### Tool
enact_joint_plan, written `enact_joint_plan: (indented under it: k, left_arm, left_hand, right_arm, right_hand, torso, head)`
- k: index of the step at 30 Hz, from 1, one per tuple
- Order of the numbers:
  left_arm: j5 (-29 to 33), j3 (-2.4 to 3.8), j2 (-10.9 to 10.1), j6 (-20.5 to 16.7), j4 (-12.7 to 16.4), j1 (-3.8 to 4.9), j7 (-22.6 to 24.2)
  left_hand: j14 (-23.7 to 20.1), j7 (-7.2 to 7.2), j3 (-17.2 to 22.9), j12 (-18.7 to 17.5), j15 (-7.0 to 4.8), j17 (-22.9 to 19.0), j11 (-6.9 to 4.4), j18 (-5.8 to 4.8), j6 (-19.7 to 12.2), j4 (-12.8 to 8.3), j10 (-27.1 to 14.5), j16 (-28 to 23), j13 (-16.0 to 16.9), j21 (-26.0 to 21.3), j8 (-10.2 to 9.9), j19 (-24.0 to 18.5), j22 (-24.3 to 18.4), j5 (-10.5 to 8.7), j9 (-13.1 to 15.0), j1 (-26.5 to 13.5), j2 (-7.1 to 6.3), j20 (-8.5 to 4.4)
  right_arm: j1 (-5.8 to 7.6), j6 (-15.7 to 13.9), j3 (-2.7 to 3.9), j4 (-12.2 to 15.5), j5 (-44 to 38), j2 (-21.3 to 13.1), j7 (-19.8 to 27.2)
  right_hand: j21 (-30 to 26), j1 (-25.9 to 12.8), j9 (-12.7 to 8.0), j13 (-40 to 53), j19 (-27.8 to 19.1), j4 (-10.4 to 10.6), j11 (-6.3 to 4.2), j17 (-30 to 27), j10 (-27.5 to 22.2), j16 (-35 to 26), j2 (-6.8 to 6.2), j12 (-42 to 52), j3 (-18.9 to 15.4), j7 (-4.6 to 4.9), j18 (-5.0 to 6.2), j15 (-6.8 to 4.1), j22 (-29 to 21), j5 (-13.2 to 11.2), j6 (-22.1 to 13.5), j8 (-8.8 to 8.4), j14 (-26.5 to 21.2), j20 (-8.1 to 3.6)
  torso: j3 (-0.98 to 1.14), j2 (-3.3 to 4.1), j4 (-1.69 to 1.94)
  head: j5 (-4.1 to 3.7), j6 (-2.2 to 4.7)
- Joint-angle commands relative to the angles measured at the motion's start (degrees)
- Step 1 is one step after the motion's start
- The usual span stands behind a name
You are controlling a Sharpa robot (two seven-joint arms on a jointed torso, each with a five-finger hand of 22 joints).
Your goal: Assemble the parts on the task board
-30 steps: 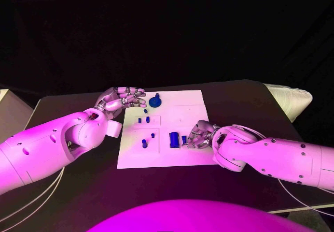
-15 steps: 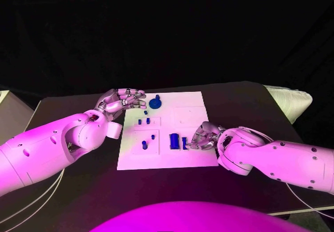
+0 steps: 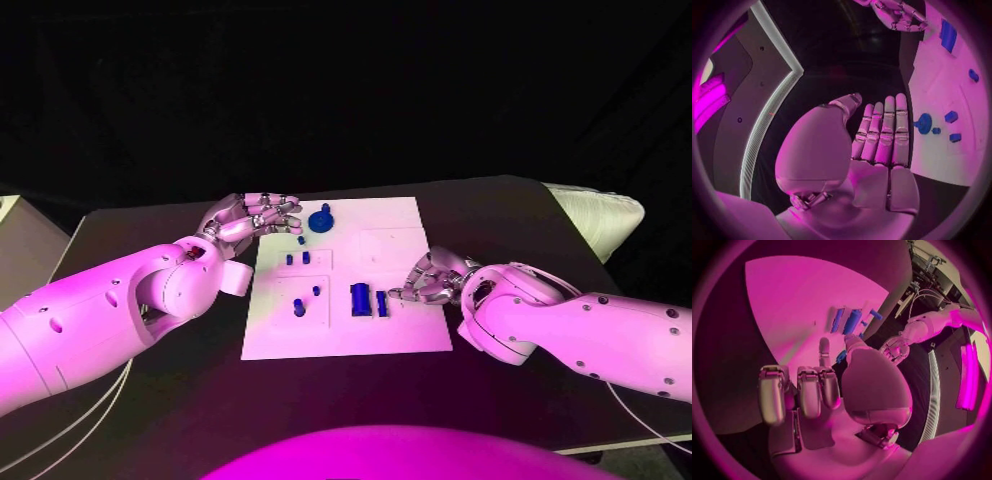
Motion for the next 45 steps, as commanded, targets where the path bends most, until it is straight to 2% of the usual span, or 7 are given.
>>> enact_joint_plan:
  k: [1,19,36,37,39,40,45]
  left_arm:
    - [-0.1,0.03,0.3,0.9,0.0,-0.18,0.4]
    - [2.0,0.13,3.8,-2.9,-6.1,-0.32,2.3]
    - [5.1,0.17,10.3,-8.1,-15.9,0.23,6.0]
    - [3.5,0.12,9.8,-6.0,-15.4,0.12,3.5]
    - [3.6,0.0,9.8,-6.3,-15.2,0.2,3.5]
    - [3.6,-0.16,9.8,-6.6,-15.0,0.32,3.6]
    - [4.6,-2.05,9.3,-10.1,-12.4,1.71,4.6]
  left_hand:
    - [-0.4,0.03,-0.2,0.2,0.11,0.0,-0.04,0.51,0.2,0.3,-0.5,-0.2,0.0,-0.2,0.0,0.0,0.0,0.1,-0.1,-0.2,0.29,0.35]
    - [-0.4,-0.7,0.1,1.3,-0.15,0.4,-0.7,0.53,0.4,0.6,1.6,-0.8,0.2,-1.1,0.1,-0.3,-0.5,0.14,-0.1,0.2,0.58,0.4]
    - [-7.9,-0.93,-0.1,-3.6,3.4,-4.2,1.72,0.5,-3.1,2.4,-2.4,-12.9,-0.3,-14.9,-2.5,-6.2,-9.8,0.08,-3.2,0.6,-0.11,4.56]
    - [-57.5,-12.18,-24.6,-7.3,-6.57,-23.3,-9.52,-9.7,-52.4,-8.7,-58.7,-17.9,-3.9,-22.5,-11.3,-52.5,-21.4,-12.68,-17.8,-24.4,10.4,-11.79]
    - [-57.5,-12.18,-24.6,-7.3,-6.57,-23.3,-9.52,-9.7,-52.4,-8.7,-58.7,-17.9,-3.9,-22.5,-11.3,-52.5,-21.4,-12.68,-17.8,-26.2,10.4,-11.79]
    - [-57.5,-12.18,-24.6,-7.3,-6.57,-23.3,-9.52,-9.7,-52.4,-8.7,-58.7,-17.9,-3.9,-22.5,-11.3,-52.5,-21.4,-12.68,-17.8,-28.1,10.4,-11.79]
    - [-57.5,-12.18,-24.6,-7.3,-6.57,-23.3,-9.52,-9.7,-52.4,-8.7,-58.7,-17.9,-3.9,-22.5,-11.3,-52.5,-21.4,-12.68,-17.8,-38.5,10.4,-11.79]
  right_arm:
    - [0.09,-2.4,0.08,0.2,0.7,-0.2,2.4]
    - [1.55,-6.3,1.77,-15.9,35.0,3.1,44.6]
    - [2.32,3.9,3.45,-35.0,57.1,11.2,55.7]
    - [2.33,0.0,3.4,-34.1,51.7,10.8,51.3]
    - [2.28,-0.2,3.44,-33.9,51.8,10.7,51.4]
    - [2.23,-0.4,3.51,-33.6,52.0,10.6,51.5]
    - [1.55,-2.7,4.26,-30.0,54.1,9.6,52.6]
  right_hand:
    - [-0.4,-0.1,-0.1,14.4,4.8,0.0,0.13,15.1,5.4,0.2,0.68,-0.5,-0.5,0.18,-0.3,-0.02,13.8,0.2,-0.6,0.02,6.0,-0.15]
    - [-66.2,13.2,-1.6,-16.2,-13.5,-0.2,3.17,-15.6,-21.7,-26.8,0.95,-45.5,6.6,3.68,9.32,2.92,-10.5,1.8,-8.4,-1.54,-8.0,2.6]
    - [-81.9,11.5,-7.7,-60.4,-23.9,-1.8,8.46,-43.7,-24.0,-73.5,-2.88,-78.2,19.5,7.6,9.27,9.13,-47.0,-3.1,-11.7,-7.13,-22.5,9.24]
    - [-85.4,-12.0,-29.7,-74.9,-41.6,-16.7,0.44,-74.9,-42.1,-89.8,9.2,-89.4,-3.5,-3.72,-1.26,3.91,-74.9,-17.2,-61.8,-18.39,-40.8,-2.27]
    - [-85.4,-14.1,-29.7,-74.9,-43.4,-16.7,0.44,-74.9,-43.6,-89.8,9.2,-89.4,-3.5,-3.72,-1.26,3.91,-74.9,-17.2,-61.8,-18.39,-42.5,-2.27]
    - [-85.4,-15.9,-29.7,-74.9,-84.0,-16.7,0.44,-74.9,-84.0,-89.8,9.2,-89.4,-3.5,-3.72,-1.26,3.91,-74.9,-17.2,-61.8,-18.39,-84.0,-2.27]
    - [-85.4,-25.8,-29.7,-74.9,-84.0,-16.7,0.44,-74.9,-84.0,-89.8,9.2,-89.4,-3.5,-3.72,-1.26,3.91,-74.9,-17.2,-61.8,-18.39,-84.0,-2.27]
  torso:
    - [0.02,-0.04,0.0]
    - [-0.33,-2.9,-0.71]
    - [0.31,-4.85,-0.63]
    - [0.08,-4.58,-0.62]
    - [0.06,-4.57,-0.52]
    - [0.04,-4.56,-0.4]
    - [-0.23,-4.44,1.07]
  head:
    - [0.03,0.48]
    - [1.5,5.02]
    - [2.58,8.22]
    - [2.45,7.84]
    - [2.38,7.95]
    - [2.3,8.1]
    - [1.28,9.88]
